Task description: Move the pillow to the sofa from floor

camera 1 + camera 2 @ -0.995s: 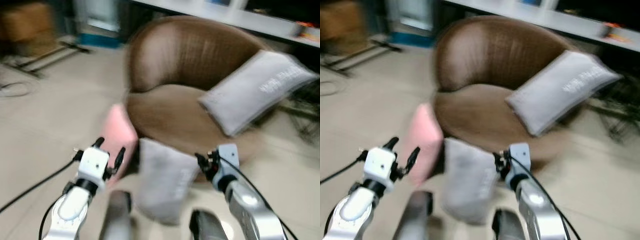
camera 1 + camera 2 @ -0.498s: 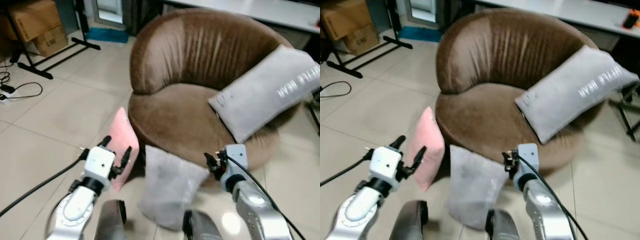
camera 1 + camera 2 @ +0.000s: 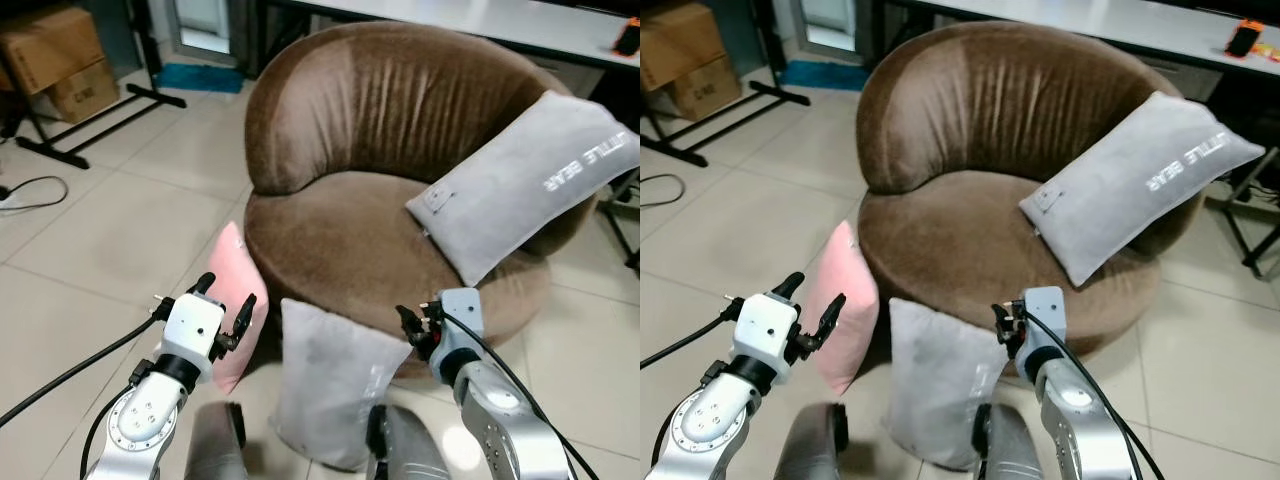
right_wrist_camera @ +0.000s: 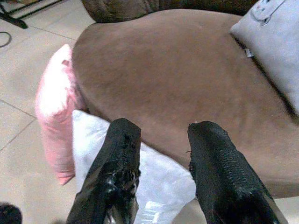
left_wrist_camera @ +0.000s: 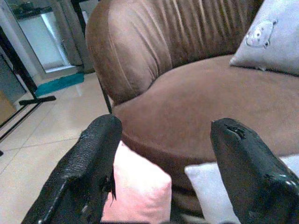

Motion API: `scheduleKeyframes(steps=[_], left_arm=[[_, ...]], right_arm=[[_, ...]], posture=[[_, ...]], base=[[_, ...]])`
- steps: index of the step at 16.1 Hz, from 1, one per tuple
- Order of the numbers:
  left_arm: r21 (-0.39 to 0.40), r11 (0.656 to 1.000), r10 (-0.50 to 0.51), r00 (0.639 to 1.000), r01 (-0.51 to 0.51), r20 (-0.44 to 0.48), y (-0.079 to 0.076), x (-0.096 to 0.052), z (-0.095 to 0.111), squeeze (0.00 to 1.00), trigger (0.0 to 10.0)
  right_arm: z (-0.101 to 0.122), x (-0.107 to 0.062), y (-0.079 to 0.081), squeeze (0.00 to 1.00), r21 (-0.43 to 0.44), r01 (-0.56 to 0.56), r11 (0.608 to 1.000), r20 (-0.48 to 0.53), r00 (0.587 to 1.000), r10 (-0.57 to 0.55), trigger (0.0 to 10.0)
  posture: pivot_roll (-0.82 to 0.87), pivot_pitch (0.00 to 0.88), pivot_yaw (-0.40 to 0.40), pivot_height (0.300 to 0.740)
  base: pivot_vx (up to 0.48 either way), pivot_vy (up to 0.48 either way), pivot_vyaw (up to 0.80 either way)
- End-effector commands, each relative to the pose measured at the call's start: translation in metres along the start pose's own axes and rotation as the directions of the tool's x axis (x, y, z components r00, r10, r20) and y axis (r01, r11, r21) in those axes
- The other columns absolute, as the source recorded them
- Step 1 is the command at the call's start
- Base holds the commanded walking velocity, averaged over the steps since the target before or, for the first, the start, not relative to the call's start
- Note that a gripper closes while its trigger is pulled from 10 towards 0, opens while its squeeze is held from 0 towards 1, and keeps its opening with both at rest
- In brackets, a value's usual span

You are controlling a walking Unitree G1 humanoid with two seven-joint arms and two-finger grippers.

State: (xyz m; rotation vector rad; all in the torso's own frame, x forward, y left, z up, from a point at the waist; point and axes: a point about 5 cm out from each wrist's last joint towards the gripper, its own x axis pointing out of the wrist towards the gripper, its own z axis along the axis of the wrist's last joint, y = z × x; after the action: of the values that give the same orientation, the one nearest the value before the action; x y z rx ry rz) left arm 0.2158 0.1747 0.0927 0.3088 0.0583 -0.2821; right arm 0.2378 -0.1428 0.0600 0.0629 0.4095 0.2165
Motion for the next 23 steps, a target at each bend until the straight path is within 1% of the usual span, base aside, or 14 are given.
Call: scheduleKeyframes(steps=[1,4,5,11,13,14,15,16,18,20,21,23], left_arm=[[0.007,1.000,-0.015,1.000,0.015,-0.002,-0.002,0.000,-0.001,0.00,10.0],[0.020,1.000,-0.014,1.000,0.013,0.007,0.002,0.002,0.000,0.00,10.0],[0.025,1.000,-0.006,1.000,0.006,0.009,0.005,0.003,0.000,0.00,10.0],[0.028,1.000,0.006,1.000,-0.006,0.012,0.006,0.004,0.000,0.00,10.0],[0.029,1.000,0.010,1.000,-0.010,0.012,0.008,0.005,0.000,0.00,10.0],[0.030,0.999,0.012,1.000,-0.013,0.013,0.008,0.006,0.000,0.00,10.0],[0.032,0.999,0.014,1.000,-0.015,0.014,0.009,0.007,0.000,0.00,10.0],[0.036,0.999,0.015,1.000,-0.016,0.016,0.011,0.008,0.001,0.00,10.0],[0.043,0.999,0.008,1.000,-0.009,0.019,0.012,0.009,0.001,0.00,10.0],[0.055,0.998,-0.021,1.000,0.019,0.022,0.015,0.011,0.003,0.00,10.0],[0.055,0.996,-0.065,0.998,0.063,0.022,0.014,0.012,0.003,0.00,10.0],[0.042,0.992,-0.117,0.993,0.115,0.031,0.012,0.011,0.006,0.00,10.0]], right_arm=[[0.000,0.000,-0.002,0.00,0.006,-0.010,1.000,0.005,1.000,0.010,10.0],[0.002,0.005,0.001,0.00,0.015,-0.049,0.999,0.013,0.999,0.048,10.0],[0.002,0.007,0.002,0.00,0.013,-0.062,0.998,0.014,0.998,0.062,10.0],[0.003,0.015,0.005,0.00,0.011,-0.094,0.995,0.016,0.995,0.094,10.0],[0.006,0.020,0.006,0.00,0.017,-0.106,0.994,0.036,0.994,0.105,10.0],[0.007,0.022,0.007,0.00,0.022,-0.113,0.993,0.035,0.993,0.112,10.0],[0.008,0.024,0.007,1.00,0.046,-0.120,0.992,0.044,0.992,0.118,10.0],[0.010,0.028,0.006,1.00,0.078,-0.127,0.989,0.066,0.990,0.122,10.0],[0.011,0.033,0.004,1.00,0.082,-0.115,0.990,0.069,0.992,0.110,10.0],[0.010,0.045,-0.004,1.00,0.097,-0.063,0.993,0.071,0.996,0.057,10.0],[0.010,0.055,-0.009,1.00,0.136,-0.016,0.991,0.076,0.997,0.006,10.0],[0.012,0.063,-0.015,1.00,0.185,0.042,0.982,0.075,0.996,-0.057,10.0]], posture=[[0.01,0.000,-0.073,0.537],[0.01,0.000,-0.074,0.512],[0.01,0.000,-0.076,0.497],[0.03,0.000,-0.083,0.442],[0.03,0.000,-0.085,0.422],[0.03,0.000,-0.085,0.422],[0.04,0.000,-0.085,0.422],[0.04,0.000,-0.082,0.422],[0.04,0.000,-0.075,0.422],[0.05,0.000,-0.064,0.422],[0.05,0.000,-0.060,0.422],[0.06,0.009,-0.053,0.422]], base=[[0.000,0.000,0.00],[0.000,0.000,0.00],[0.000,0.000,0.00],[0.000,0.000,0.00],[0.000,0.000,0.00],[0.000,0.000,0.00],[0.000,0.000,0.00],[0.000,0.000,0.00],[0.000,0.000,0.00],[0.000,0.000,0.00],[0.000,0.000,0.00],[0.000,0.000,0.00]])
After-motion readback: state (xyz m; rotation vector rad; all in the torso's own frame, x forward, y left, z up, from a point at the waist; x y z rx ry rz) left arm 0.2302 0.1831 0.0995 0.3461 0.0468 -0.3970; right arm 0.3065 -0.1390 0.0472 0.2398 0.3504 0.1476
